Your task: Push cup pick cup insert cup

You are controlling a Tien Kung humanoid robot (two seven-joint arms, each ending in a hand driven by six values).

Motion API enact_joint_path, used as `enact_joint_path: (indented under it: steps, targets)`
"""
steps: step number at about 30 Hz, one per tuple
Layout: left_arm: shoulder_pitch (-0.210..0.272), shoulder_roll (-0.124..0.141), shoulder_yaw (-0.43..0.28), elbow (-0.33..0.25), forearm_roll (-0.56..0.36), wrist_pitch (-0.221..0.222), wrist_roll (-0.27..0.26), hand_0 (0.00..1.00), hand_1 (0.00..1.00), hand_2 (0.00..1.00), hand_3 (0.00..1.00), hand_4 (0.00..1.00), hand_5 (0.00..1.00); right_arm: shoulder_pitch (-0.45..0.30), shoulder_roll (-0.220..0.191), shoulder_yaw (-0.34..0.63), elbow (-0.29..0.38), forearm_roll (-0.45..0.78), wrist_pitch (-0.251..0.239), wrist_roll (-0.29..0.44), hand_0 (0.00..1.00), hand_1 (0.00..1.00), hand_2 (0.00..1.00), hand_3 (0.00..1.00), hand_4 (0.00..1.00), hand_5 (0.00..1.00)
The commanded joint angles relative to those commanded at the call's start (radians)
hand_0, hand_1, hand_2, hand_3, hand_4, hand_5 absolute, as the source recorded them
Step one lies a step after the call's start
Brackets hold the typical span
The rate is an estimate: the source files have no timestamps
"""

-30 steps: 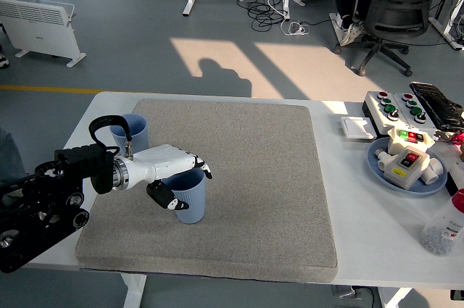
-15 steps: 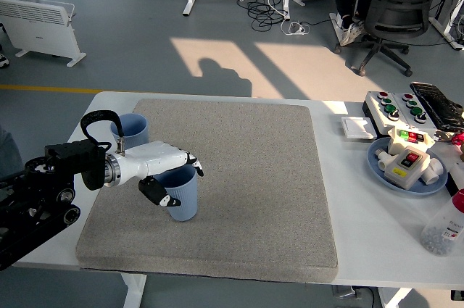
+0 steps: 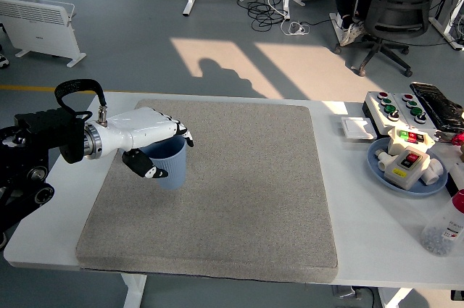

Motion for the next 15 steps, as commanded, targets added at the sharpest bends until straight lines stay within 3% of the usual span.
enact_joint_path:
  steps: [4,8,12,15]
  targets:
    - [-0.076,0.047,0.004,0.053,-0.014,-0.001,-0.011,0.527,0.562,0.706,0.462,0.454,0.002,0.0,-0.002,0.005,0.001,-0.01,0.001,-0.003,0.712,0.64,0.649,0.595,0.133,0.418]
    - [-0.139,0.06,0.02,0.135,-0.013,0.016,-0.026,0.525,0.561,0.706,0.46,0.439,0.002,-0.002,-0.003,0.01,0.002,-0.021,0.002,-0.006,0.712,0.64,0.65,0.594,0.133,0.418]
    - [-0.193,0.043,0.065,0.239,-0.007,0.056,-0.048,0.525,0.561,0.706,0.46,0.439,0.002,-0.004,-0.004,0.013,0.003,-0.027,0.002,-0.009,0.712,0.64,0.65,0.594,0.133,0.418]
    - [-0.226,0.012,0.114,0.335,-0.013,0.101,-0.069,0.522,0.562,0.707,0.462,0.426,0.002,-0.003,-0.005,0.014,0.004,-0.034,0.002,-0.011,0.712,0.64,0.649,0.594,0.133,0.418]
